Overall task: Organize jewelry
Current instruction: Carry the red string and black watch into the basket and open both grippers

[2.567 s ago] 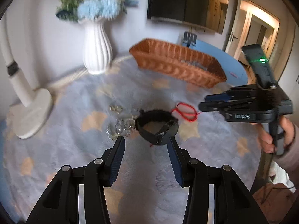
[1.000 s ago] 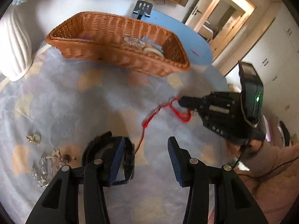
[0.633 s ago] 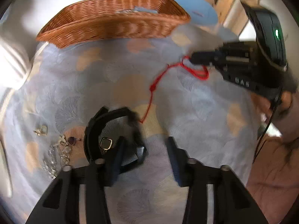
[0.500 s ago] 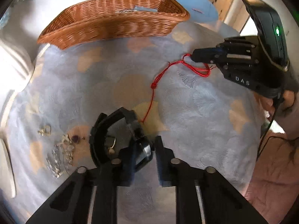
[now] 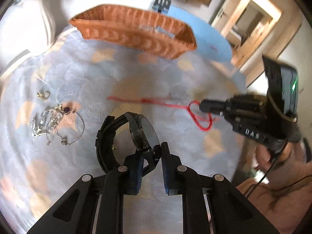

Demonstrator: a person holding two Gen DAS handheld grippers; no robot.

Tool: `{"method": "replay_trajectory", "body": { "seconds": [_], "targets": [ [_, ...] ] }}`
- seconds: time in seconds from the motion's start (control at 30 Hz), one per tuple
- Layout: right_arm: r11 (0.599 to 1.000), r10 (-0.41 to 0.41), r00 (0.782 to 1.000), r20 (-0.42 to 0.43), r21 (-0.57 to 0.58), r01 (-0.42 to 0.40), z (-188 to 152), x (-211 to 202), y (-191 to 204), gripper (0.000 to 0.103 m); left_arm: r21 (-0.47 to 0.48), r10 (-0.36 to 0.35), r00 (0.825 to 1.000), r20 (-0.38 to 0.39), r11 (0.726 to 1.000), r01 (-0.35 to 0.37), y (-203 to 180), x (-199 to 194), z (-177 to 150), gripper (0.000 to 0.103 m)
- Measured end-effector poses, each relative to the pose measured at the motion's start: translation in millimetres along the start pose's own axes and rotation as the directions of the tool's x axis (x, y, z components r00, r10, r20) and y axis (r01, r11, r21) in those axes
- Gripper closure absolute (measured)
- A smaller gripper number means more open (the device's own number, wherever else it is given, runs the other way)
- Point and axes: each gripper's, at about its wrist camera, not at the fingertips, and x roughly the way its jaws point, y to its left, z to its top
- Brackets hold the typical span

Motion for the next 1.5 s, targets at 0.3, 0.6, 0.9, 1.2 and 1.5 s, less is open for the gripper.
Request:
{"method": "replay_trajectory", "body": {
  "seconds": [0.3, 0.6, 0.9, 1.2, 1.5],
  "targets": [
    [1.0, 0.014, 0.993, 0.115, -0.025, -0.011, 29.4, -57.6, 3.4, 0.098, -0.051, -0.004, 0.988, 0.153, 0.999, 0.012, -6.9, -49.5, 35.2, 0.086],
    [0.991, -0.125, 0.955, 0.269, -0.021, 0.136, 131.5, -86.0, -31.0, 0.098, -0.041, 0.014, 0.973, 0.232, 0.999, -0.004, -0.6, -61.7, 146.9, 0.086],
    [0.988, -0.143, 0.973, 0.184, 0.089, 0.128, 226.2, -3.8, -86.8, 0.098, -0.097, 0.037, 0.979, 0.199, 0.995, -0.018, 20.7, 9.4, 236.9, 0.086],
    [0.971, -0.03, 0.999, -0.025, 0.235, 0.035, 247.9, 90.0, -130.1, 0.098, -0.152, 0.071, 0.993, 0.098, 0.987, -0.056, 38.9, 90.0, 263.6, 0.086],
    [0.957, 0.042, 0.994, -0.098, 0.29, -0.011, 249.1, 125.0, -139.0, 0.097, -0.138, 0.137, 0.989, 0.052, 0.982, -0.129, 36.6, 117.0, 270.8, 0.085]
  ]
}}
